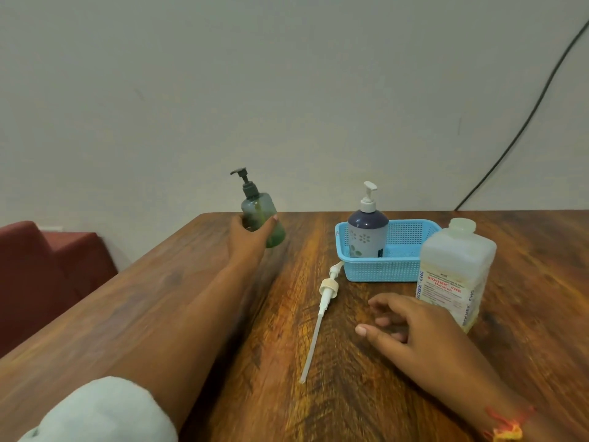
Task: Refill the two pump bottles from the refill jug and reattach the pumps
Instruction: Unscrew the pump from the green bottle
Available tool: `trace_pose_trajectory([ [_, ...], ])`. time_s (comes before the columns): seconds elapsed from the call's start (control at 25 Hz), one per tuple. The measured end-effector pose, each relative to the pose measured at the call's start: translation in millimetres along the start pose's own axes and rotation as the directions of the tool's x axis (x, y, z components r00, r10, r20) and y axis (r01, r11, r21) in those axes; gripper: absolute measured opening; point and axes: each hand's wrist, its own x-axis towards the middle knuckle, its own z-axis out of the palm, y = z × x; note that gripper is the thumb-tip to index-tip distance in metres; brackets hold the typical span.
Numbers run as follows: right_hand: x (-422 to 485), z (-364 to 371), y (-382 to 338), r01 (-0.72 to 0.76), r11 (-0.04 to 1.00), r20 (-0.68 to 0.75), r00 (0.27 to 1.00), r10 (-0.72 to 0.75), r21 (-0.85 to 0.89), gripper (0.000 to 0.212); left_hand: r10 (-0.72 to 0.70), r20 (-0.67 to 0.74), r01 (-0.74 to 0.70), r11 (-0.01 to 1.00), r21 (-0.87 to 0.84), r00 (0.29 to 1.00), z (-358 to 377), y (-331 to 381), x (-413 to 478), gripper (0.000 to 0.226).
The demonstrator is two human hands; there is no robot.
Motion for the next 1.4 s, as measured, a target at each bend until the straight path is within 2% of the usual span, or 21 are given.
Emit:
trace_pose_trajectory([
  [0.08, -0.8, -0.3, -3.7, -0.008, 0.999, -0.024, 1.0, 0.009, 0.05, 0.058, 0.081, 0.13, -0.067, 0.992, -0.109, 0.988, -8.8, 23.9, -20.6, 0.057],
  [0.16, -1.8, -2.3, -9.8, -0.019, 0.993, -0.048, 0.999, 0.025, 0.12, 0.072, 0.121, 0.304, -0.068, 0.981, -0.18, 0.945, -14.4, 46.4, -50.7, 0.061],
  [0.28, -4.4, -8.0, -16.4, -0.009, 0.973, -0.082, 0.996, 0.029, 0.23, 0.094, 0.103, 0.56, -0.027, 0.99, -0.141, 0.822, -5.7, 58.4, -107.8, 0.075],
  [0.36, -7.4, -11.5, -17.1, 0.024, 0.968, -0.091, 0.996, -0.001, 0.251, 0.095, 0.085, 0.687, -0.009, 0.993, -0.115, 0.722, 6.6, 54.9, -141.6, 0.07],
  [0.44, -7.7, -14.3, -15.3, 0.047, 0.973, -0.079, 0.996, -0.03, 0.224, 0.09, 0.074, 0.74, 0.031, 0.991, -0.127, 0.669, 14.5, 52.3, -161.8, 0.067],
  [0.52, -5.2, -16.4, -11.0, 0.049, 0.976, -0.056, 0.998, -0.038, 0.212, 0.088, 0.073, 0.747, 0.033, 0.992, -0.126, 0.661, 17.1, 50.7, -165.5, 0.071],
  [0.68, -4.6, -16.5, -7.3, 0.04, 0.975, 0.0, 0.999, -0.041, 0.218, 0.093, 0.117, 0.755, -0.068, 0.993, -0.095, 0.646, 17.4, 45.4, -166.5, 0.067],
  [0.88, -3.7, -14.3, -7.9, 0.031, 0.989, 0.047, 0.998, -0.038, 0.143, 0.091, 0.126, 0.635, -0.041, 0.988, -0.146, 0.762, 21.6, 51.8, -169.0, 0.045],
  [1.12, -2.0, -6.3, -5.9, 0.001, 0.984, 0.056, 0.998, -0.011, 0.176, 0.093, 0.097, 0.606, 0.03, 0.98, -0.197, 0.789, 24.5, 54.2, -173.9, 0.041],
  [1.4, -1.4, -5.1, -4.8, -0.022, 0.986, 0.005, 1.0, 0.021, 0.163, 0.086, 0.111, 0.549, 0.028, 0.971, -0.238, 0.829, 29.9, 53.5, -178.5, 0.035],
])
